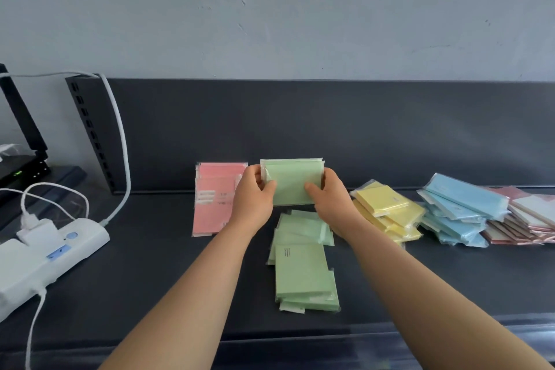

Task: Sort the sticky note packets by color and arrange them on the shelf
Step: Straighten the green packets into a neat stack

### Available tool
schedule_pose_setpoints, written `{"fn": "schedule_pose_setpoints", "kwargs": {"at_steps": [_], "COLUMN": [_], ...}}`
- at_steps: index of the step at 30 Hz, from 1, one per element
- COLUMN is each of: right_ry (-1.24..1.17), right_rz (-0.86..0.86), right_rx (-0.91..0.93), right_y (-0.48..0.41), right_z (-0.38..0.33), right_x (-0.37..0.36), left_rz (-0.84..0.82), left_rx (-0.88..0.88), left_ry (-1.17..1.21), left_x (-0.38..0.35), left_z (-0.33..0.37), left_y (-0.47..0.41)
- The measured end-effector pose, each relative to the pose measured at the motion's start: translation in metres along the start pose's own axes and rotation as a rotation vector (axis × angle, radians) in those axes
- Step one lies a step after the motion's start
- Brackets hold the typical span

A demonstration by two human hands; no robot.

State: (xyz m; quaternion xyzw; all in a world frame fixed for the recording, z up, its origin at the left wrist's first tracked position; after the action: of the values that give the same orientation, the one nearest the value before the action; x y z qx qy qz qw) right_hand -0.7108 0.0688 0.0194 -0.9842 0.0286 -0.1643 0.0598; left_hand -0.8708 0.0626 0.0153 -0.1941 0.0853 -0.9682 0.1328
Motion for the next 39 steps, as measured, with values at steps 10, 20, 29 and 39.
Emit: {"fn": "schedule_pose_setpoints", "kwargs": {"at_steps": [10,20,29,39], "right_ry": [0.111,0.029,0.049,0.082], "right_rz": [-0.025,0.004,-0.013,0.018], "right_rx": [-0.162,-0.172,-0.154,-0.14], "right_y": [-0.054,-0.051,-0.05,-0.055], "right_z": [0.024,0.039,0.04,0.04], "right_x": [-0.019,-0.015,-0.014,-0.016], "left_rz": [0.045,-0.027,-0.046,0.027], "left_rx": [0.083,0.123,0.058,0.068], "left_ry": [-0.123,-0.155,-0.178,-0.21], "left_x": [-0.034,-0.041,-0.041,-0.041], "left_z": [-0.023,-0.042,-0.039,-0.041], "left_y": [-0.045,-0.045,-0.042,-0.049]}}
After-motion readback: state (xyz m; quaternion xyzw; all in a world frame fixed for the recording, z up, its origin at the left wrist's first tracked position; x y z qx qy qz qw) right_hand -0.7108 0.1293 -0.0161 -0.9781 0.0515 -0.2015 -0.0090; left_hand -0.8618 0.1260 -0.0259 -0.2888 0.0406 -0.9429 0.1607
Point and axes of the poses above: each hand's wrist, its own y-axis away from the middle knuckle, its own x-axis out of the back of the hand, z = x × y, the point moved 3 cm from there along -y, towards the middle knuckle, and after that the axes turned 3 degrees about -y, right-handed, at the moved point
